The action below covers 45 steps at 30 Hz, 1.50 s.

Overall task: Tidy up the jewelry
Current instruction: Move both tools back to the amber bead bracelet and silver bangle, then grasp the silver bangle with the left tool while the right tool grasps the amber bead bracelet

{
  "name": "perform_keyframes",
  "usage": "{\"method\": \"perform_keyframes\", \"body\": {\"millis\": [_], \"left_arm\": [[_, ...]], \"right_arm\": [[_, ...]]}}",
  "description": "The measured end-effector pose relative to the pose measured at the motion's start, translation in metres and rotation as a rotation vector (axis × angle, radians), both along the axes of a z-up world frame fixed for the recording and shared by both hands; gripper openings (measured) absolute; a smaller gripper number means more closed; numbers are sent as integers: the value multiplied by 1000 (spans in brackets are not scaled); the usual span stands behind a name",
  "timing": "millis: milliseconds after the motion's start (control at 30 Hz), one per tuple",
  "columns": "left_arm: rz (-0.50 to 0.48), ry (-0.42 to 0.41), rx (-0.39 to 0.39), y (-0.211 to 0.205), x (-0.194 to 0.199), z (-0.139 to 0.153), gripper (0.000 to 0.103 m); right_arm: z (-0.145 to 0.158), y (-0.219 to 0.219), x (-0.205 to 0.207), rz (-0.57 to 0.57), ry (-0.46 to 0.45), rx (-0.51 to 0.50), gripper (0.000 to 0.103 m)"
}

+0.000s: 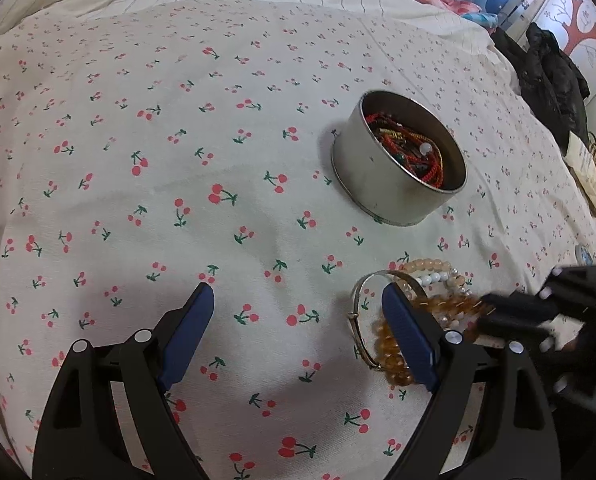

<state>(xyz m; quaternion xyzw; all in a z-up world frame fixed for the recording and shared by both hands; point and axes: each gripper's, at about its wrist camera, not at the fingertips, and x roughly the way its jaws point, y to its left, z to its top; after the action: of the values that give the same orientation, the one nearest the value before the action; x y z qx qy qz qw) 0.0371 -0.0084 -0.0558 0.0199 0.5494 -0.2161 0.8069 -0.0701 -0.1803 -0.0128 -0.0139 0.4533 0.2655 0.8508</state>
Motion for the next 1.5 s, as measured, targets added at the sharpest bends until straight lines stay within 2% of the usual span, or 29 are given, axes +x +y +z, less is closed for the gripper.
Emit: {"method": "perform_keyframes", "body": {"millis": [167,267,367,433,467,500,533,567,600,700,767,833,867,933,967,1067,1133,1167,1233,1367,1433,1500], "left_arm": [[-35,-22,63,-16,-7,-7,82],[-64,-59,121,-27,-14,-12,82],[-77,-95,157,-36,-20,-14,82],[-89,-112,167,-40,-22,-14,74],[-96,-121,171,-42,-24,-14,64],[-101,-127,170,-42,-26,-12,54],[-113,-129,162,-43,-27,-11,47],[-118,-131,161,-44,-27,-10,35],[-123,-130,155,-44,-27,-8,24],[-136,-131,141,-45,-27,-6,10],[-142,-129,129,-43,-29,-3,6],[-140,-130,115,-40,-28,0,6],[-138,-133,111,-39,-28,1,6],[-120,-155,107,-33,-27,8,6],[-102,-169,101,-28,-25,12,6],[-50,-176,102,-16,-17,15,6],[-38,-140,125,-13,-12,4,6],[-38,-122,133,-13,-11,-2,6],[-43,-109,148,-16,-10,-7,7],[-40,-103,138,-16,-10,-7,14],[-41,-105,143,-16,-10,-8,14],[-41,-102,141,-17,-10,-7,15]], "right_arm": [[2,-38,3,-120,-8,-54,12],[-1,-62,7,-202,21,-56,12],[-11,-76,13,-268,57,-112,12],[-19,-82,17,-302,96,-124,12],[-21,-85,19,-311,102,-122,17],[-22,-88,20,-322,107,-113,23],[-22,-88,20,-327,99,-105,38],[-21,-88,20,-329,93,-102,45],[-21,-87,20,-323,90,-105,45],[-31,-81,22,-308,108,-126,45],[-36,-78,23,-300,109,-157,45],[-38,-75,23,-295,104,-177,42],[-36,-74,23,-296,97,-184,29],[-31,-75,21,-307,67,-189,13],[-27,-77,21,-319,49,-179,12],[-21,-83,22,-352,22,-161,12],[-25,-85,27,-366,49,-149,14],[-26,-85,28,-362,62,-131,33],[-24,-83,26,-350,40,-120,55],[-31,-72,28,-314,37,-150,54],[-43,-65,34,-301,72,-208,46],[-43,-60,32,-285,54,-242,31]]}}
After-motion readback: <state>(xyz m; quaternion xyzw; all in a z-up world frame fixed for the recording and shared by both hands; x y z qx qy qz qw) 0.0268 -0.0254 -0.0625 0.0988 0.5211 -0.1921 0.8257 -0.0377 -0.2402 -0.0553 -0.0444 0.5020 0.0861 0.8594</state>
